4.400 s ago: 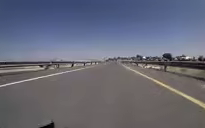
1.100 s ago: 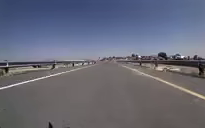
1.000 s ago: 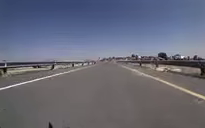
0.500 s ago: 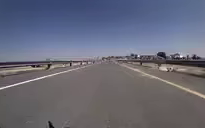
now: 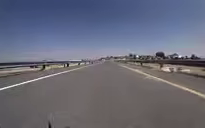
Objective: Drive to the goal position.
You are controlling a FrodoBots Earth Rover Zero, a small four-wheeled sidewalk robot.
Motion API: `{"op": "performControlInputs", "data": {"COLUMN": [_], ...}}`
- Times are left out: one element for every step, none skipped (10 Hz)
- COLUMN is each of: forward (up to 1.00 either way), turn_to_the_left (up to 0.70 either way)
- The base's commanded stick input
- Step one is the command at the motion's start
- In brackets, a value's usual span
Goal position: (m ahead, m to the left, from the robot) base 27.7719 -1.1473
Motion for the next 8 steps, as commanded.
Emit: {"op": "performControlInputs", "data": {"forward": [1.00,1.00,1.00,1.00,1.00,1.00,1.00,1.00], "turn_to_the_left": [0.00,0.00,0.00,0.00,0.00,0.00,0.00,0.00]}}
